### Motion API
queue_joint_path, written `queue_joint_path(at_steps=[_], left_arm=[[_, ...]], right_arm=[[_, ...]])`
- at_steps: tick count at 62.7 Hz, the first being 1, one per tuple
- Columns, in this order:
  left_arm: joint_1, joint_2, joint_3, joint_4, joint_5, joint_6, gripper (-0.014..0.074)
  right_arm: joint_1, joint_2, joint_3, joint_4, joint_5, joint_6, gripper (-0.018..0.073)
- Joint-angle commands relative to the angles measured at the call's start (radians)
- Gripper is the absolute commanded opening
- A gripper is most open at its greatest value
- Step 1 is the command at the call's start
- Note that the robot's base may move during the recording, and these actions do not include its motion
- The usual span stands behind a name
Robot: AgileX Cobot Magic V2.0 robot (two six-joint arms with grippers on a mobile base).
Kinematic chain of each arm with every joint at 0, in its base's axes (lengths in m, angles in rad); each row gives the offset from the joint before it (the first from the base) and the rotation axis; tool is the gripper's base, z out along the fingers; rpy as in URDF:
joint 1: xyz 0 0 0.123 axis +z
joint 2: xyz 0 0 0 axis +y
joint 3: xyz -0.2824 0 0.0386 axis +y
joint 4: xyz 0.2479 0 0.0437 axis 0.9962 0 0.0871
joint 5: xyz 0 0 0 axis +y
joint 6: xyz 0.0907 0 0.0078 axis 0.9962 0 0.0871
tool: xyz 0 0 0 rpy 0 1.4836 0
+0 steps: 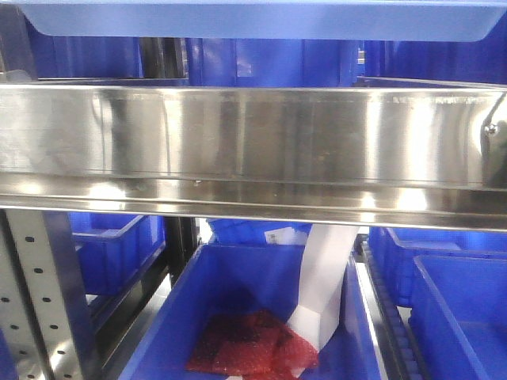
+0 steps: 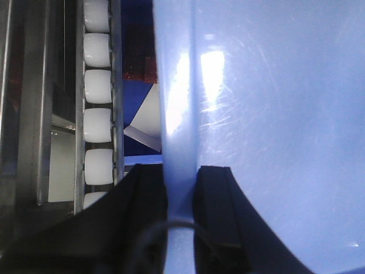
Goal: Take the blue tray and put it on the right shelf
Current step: 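Approach the steel shelf rack holding the tray above it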
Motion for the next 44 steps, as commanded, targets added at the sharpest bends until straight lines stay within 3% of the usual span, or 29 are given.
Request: queue_joint_path(at_steps=[1,44], left_arm=[[-0.001,-0.041,-0.028,0.010,0.081,0.026,-0.0048],[-0.001,-0.041,-0.028,0.003,0.076,0.026,-0.0048]], right_arm=[[-0.007,-0.035,-0.025,-0.040,-0.036,-0.033,0.0055],[-0.007,-0.035,-0.025,-0.040,-0.036,-0.033,0.0055]])
